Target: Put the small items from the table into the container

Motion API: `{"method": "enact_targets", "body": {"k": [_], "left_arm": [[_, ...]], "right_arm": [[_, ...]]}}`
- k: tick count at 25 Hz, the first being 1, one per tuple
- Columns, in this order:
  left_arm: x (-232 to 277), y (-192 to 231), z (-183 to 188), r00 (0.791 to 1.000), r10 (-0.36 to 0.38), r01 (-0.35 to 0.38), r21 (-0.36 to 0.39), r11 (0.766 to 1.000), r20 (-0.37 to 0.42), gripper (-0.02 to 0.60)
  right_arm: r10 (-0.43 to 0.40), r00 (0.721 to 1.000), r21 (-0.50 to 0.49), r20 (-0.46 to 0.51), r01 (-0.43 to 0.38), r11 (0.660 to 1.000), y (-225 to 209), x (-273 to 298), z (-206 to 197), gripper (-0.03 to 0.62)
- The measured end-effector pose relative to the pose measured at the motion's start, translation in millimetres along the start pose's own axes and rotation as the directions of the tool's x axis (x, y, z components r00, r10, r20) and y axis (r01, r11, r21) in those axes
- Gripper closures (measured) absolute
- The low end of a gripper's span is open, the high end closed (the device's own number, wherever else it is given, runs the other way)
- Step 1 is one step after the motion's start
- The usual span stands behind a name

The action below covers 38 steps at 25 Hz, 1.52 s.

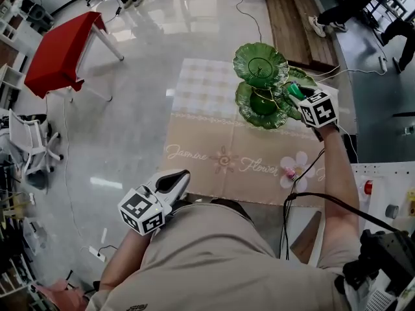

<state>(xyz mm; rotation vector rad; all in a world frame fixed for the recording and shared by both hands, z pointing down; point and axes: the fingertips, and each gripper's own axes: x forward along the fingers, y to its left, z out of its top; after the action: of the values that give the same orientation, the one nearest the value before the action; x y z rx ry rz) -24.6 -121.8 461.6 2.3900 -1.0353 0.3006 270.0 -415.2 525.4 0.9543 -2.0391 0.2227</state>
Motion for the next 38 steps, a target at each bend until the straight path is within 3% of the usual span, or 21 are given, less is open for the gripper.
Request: {"method": "enact_targets", "body": {"k": [9, 13, 22, 28, 33, 38], "left_arm": [[-7.6, 7.2, -10.7, 0.999, 0.032, -0.032, -0.027, 0.999, -0.009, 0.572], [-9.0, 6.3, -10.5, 1.000, 0.003, -0.003, -0.021, 1.000, -0.006, 0.572], [-35.4, 8.6, 1.5, 0.993, -0.111, 0.111, 0.014, 0.994, 0.031, 0.572], [-73.0, 14.5, 3.4, 0.981, -0.187, 0.185, 0.037, 0.982, 0.048, 0.573], [-105.7, 14.0, -3.2, 0.967, -0.250, 0.247, 0.063, 0.967, 0.046, 0.574], [-132.4, 8.8, -21.7, 0.951, -0.309, 0.307, 0.072, 0.949, 0.015, 0.574]], "right_arm": [[-0.001, 0.999, -0.017, -0.054, 0.000, 1.000, 1.6, 18.2, -8.5, 0.408], [-0.031, 0.998, -0.007, -0.048, 0.031, 1.000, -0.1, 12.7, -6.9, 0.395], [-0.189, 0.982, 0.045, 0.024, 0.188, 0.981, 13.5, -54.9, 13.6, 0.396], [-0.219, 0.969, 0.140, 0.110, 0.203, 0.969, 92.4, -102.9, 24.9, 0.443], [-0.197, 0.969, 0.229, 0.146, 0.160, 0.960, 190.6, -118.9, 12.9, 0.529], [-0.166, 0.975, 0.299, 0.147, 0.116, 0.947, 293.4, -122.7, -7.5, 0.562]]}}
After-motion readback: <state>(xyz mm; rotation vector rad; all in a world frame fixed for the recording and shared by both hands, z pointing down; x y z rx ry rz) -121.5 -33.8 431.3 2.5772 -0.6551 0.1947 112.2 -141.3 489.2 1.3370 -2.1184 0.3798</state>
